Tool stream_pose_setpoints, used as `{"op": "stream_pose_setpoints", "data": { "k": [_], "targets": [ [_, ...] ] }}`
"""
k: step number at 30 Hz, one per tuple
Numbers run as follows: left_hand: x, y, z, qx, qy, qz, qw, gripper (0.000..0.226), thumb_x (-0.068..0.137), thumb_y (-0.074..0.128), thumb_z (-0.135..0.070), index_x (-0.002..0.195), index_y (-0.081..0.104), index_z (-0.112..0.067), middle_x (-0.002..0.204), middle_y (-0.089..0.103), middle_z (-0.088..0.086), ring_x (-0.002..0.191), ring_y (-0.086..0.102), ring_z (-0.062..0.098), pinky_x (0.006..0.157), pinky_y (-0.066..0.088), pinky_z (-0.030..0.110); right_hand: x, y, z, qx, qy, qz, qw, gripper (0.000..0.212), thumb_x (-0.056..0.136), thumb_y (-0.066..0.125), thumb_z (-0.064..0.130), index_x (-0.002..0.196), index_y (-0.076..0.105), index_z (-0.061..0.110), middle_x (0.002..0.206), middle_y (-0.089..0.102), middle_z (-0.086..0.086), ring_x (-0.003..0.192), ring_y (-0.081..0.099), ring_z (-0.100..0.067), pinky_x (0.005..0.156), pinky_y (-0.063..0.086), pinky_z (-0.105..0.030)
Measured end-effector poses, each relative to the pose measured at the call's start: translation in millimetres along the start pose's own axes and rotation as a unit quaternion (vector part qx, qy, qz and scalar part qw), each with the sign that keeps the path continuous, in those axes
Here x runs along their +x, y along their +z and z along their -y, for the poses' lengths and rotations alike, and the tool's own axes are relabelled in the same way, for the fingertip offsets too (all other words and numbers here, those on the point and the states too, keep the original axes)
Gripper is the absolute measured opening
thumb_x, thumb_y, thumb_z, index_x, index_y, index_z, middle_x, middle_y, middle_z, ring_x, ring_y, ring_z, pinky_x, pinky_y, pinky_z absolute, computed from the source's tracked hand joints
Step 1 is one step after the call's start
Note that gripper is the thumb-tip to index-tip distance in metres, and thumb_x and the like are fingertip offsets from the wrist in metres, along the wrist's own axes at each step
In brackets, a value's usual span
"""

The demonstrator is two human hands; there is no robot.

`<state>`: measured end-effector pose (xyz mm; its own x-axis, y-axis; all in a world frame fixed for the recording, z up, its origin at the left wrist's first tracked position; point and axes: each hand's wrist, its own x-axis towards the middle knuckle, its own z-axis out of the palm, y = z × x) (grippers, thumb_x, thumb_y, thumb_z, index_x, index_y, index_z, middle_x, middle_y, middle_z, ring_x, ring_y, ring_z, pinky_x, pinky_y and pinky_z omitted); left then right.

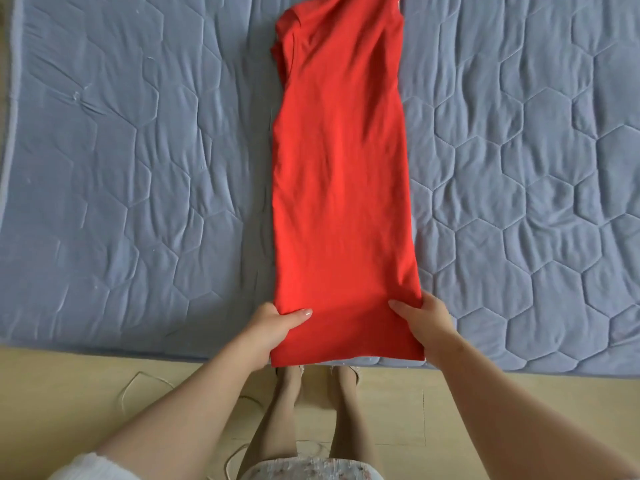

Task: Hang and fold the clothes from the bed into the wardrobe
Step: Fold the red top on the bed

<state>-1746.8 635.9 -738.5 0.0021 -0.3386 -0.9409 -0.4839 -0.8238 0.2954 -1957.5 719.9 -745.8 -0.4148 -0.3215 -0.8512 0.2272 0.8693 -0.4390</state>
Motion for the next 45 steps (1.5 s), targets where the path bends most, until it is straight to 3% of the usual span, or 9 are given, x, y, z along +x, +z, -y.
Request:
{"op": "stream_pose_setpoints", "data": {
  "k": [5, 7, 10, 15, 25, 30, 34, 39, 45],
  "targets": [
    [-19, -35, 6, -0.019, -0.025, 0.014, 0.999, 0.024, 0.08, 0.073, -0.018, 0.101, 0.062, -0.011, 0.093, 0.07, 0.009, 0.083, 0.067, 0.024, 0.072, 0.053, 0.033, -34, 18, -5, 0.113, 0.096, 0.064, 0.987, 0.008, 0.087, 0.061, 0.004, 0.092, 0.058, 0.009, 0.08, 0.064, -0.011, 0.067, 0.06, -0.026, 0.047, 0.053, -0.032],
    [-32, -43, 6, -0.03, -0.026, 0.012, 0.999, 0.022, 0.079, 0.073, -0.018, 0.098, 0.063, -0.011, 0.086, 0.071, 0.007, 0.076, 0.068, 0.021, 0.063, 0.053, 0.028, -48, 22, -4, 0.127, 0.099, 0.063, 0.985, 0.011, 0.087, 0.061, 0.002, 0.096, 0.058, 0.008, 0.083, 0.064, -0.012, 0.071, 0.061, -0.026, 0.056, 0.056, -0.035],
    [-59, -52, 11, -0.041, -0.027, 0.009, 0.999, 0.016, 0.08, 0.072, -0.02, 0.092, 0.063, -0.015, 0.072, 0.071, -0.001, 0.062, 0.067, 0.013, 0.047, 0.048, 0.019, -77, 22, -6, 0.133, 0.105, 0.069, 0.983, 0.013, 0.086, 0.062, 0.002, 0.096, 0.058, 0.01, 0.083, 0.064, -0.012, 0.068, 0.06, -0.026, 0.039, 0.051, -0.026],
    [-108, -71, 36, -0.042, -0.034, 0.008, 0.999, 0.025, 0.082, 0.07, -0.024, 0.103, 0.06, -0.016, 0.098, 0.069, 0.008, 0.088, 0.066, 0.025, 0.075, 0.052, 0.034, -136, 19, -23, 0.139, 0.116, 0.084, 0.98, 0.013, 0.086, 0.062, 0.003, 0.094, 0.058, 0.013, 0.085, 0.066, -0.011, 0.069, 0.062, -0.023, 0.051, 0.056, -0.028],
    [-190, -111, 92, -0.038, -0.076, 0.036, 0.996, 0.013, 0.086, 0.065, -0.021, 0.097, 0.059, -0.016, 0.088, 0.068, 0.007, 0.075, 0.061, 0.02, 0.053, 0.043, 0.022, -246, 34, -78, 0.165, 0.168, 0.089, 0.968, 0.032, 0.085, 0.063, 0.001, 0.116, 0.054, 0.006, 0.095, 0.064, -0.019, 0.077, 0.062, -0.031, 0.063, 0.057, -0.038],
    [-198, -119, 84, -0.088, -0.07, 0.021, 0.993, 0.033, 0.089, 0.059, -0.012, 0.122, 0.051, -0.013, 0.085, 0.062, 0.008, 0.067, 0.055, 0.017, 0.051, 0.04, 0.024, -267, 43, -78, 0.189, 0.172, 0.081, 0.963, 0.046, 0.085, 0.063, 0.002, 0.127, 0.047, 0.011, 0.097, 0.061, -0.012, 0.07, 0.058, -0.026, 0.052, 0.048, -0.03],
    [-191, -112, 36, -0.166, -0.018, 0.036, 0.985, 0.049, 0.093, 0.052, -0.006, 0.133, 0.04, -0.032, 0.086, 0.061, 0.004, 0.056, 0.053, 0.013, 0.037, 0.042, 0.016, -250, 35, -41, 0.253, 0.128, 0.05, 0.958, 0.072, 0.082, 0.063, -0.002, 0.14, 0.034, 0.03, 0.112, 0.058, -0.009, 0.059, 0.061, -0.021, 0.034, 0.046, -0.022],
    [-179, -90, -55, -0.238, 0.047, 0.093, 0.966, 0.02, 0.095, 0.044, -0.003, 0.088, 0.057, -0.018, 0.057, 0.058, 0.003, 0.035, 0.054, 0.005, 0.033, 0.044, 0.016, -212, 10, 41, 0.349, 0.09, 0.048, 0.932, 0.036, 0.09, 0.053, 0.0, 0.116, 0.05, 0.025, 0.059, 0.065, -0.006, 0.028, 0.05, -0.012, 0.026, 0.033, -0.012],
    [-146, -57, -182, -0.325, 0.063, 0.094, 0.939, 0.019, 0.094, 0.048, -0.006, 0.076, 0.054, -0.009, 0.039, 0.055, 0.002, 0.033, 0.054, 0.007, 0.035, 0.047, 0.018, -131, -23, 154, 0.395, 0.07, 0.048, 0.915, 0.024, 0.094, 0.042, 0.002, 0.079, 0.044, 0.02, 0.032, 0.048, 0.007, 0.027, 0.044, -0.002, 0.027, 0.033, -0.013]
  ]
}}
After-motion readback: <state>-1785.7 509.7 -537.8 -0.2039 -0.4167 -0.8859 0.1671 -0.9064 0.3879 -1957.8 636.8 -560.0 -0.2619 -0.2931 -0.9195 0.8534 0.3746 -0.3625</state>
